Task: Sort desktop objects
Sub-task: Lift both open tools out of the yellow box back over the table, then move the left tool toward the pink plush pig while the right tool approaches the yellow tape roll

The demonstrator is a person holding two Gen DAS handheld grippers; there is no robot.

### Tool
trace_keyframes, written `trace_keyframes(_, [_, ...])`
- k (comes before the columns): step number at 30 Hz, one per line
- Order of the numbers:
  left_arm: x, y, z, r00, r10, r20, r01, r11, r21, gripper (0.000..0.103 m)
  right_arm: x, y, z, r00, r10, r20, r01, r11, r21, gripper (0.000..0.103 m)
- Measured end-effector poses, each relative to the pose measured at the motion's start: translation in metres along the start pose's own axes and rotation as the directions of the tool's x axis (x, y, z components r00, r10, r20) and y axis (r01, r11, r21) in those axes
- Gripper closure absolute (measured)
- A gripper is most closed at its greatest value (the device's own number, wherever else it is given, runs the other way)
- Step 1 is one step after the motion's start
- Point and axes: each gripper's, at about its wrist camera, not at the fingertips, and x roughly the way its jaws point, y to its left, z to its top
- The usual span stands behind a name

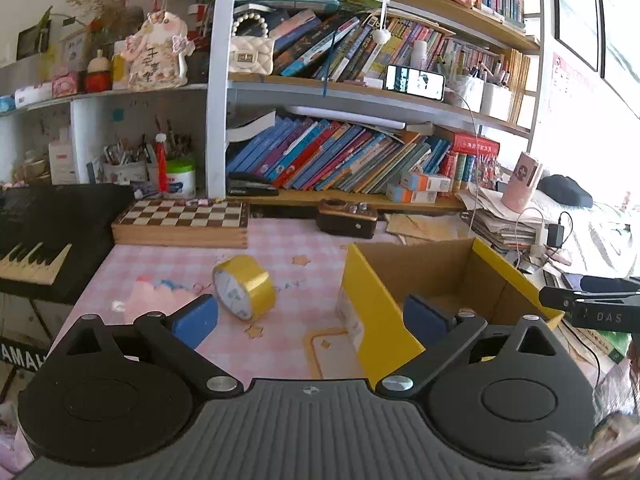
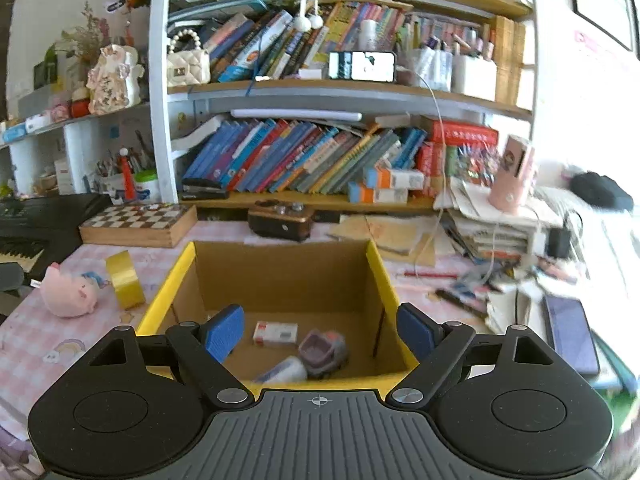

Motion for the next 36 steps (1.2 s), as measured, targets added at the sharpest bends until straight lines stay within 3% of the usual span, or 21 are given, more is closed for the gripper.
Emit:
trace_keyframes(14, [-0.035, 0.044, -0.046, 0.997, -0.017, -0.071, 0.018, 1.0, 0.014, 0.003, -0.036, 0.061, -0.053, 0.996, -0.054, -0.074, 0.061, 0.993, 0.097, 0.017])
trace_keyframes(36, [-0.067, 0.095, -0.097, 0.985, 0.018, -0.173, -0.017, 1.0, 0.008, 0.003, -0.058, 0.153, -0.105, 0.978, 0.052, -0.2, -0.03, 0.994, 0.109, 0.017])
